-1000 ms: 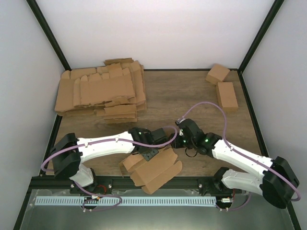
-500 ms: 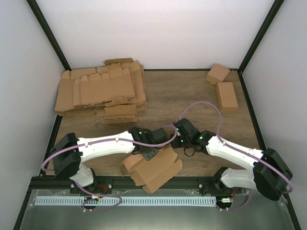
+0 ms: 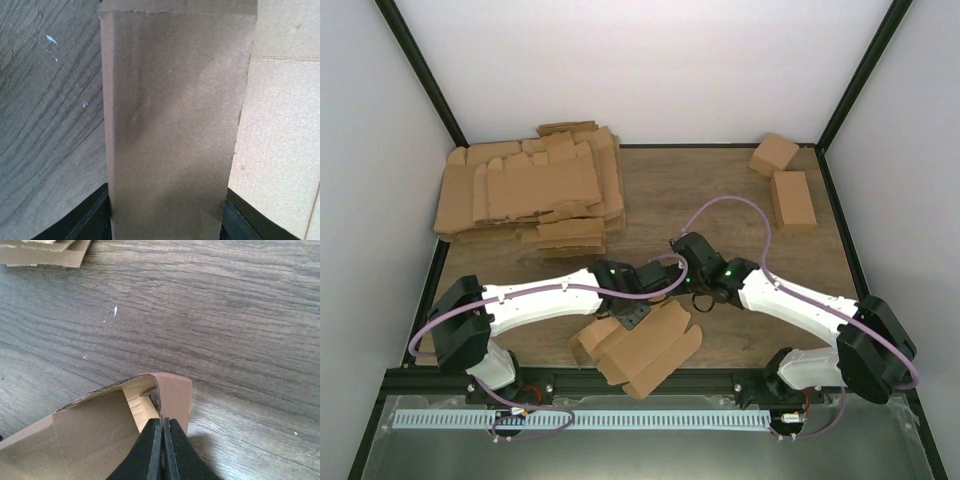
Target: Fold the paper box
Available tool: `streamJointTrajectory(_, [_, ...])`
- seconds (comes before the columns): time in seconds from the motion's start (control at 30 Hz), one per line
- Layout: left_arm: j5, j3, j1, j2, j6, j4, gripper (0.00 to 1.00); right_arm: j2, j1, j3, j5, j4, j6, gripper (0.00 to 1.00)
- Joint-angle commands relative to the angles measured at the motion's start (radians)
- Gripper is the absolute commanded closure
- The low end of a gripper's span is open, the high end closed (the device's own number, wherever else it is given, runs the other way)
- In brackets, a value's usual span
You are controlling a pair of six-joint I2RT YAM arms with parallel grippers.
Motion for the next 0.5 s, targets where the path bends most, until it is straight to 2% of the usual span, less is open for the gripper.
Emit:
streamJointTrajectory(0.0, [0.021,0.036,0.016,-0.001,-0.032,0.001,0.50,0.008,0.029,0.104,-0.029,-0.052,0.052,0.99])
streamJointTrajectory(0.47, [0.058,0.017,0.049,0.007,-0.063,0.035,0.50,0.007,0.088,0.076,-0.106,-0.056,0.228,0.97])
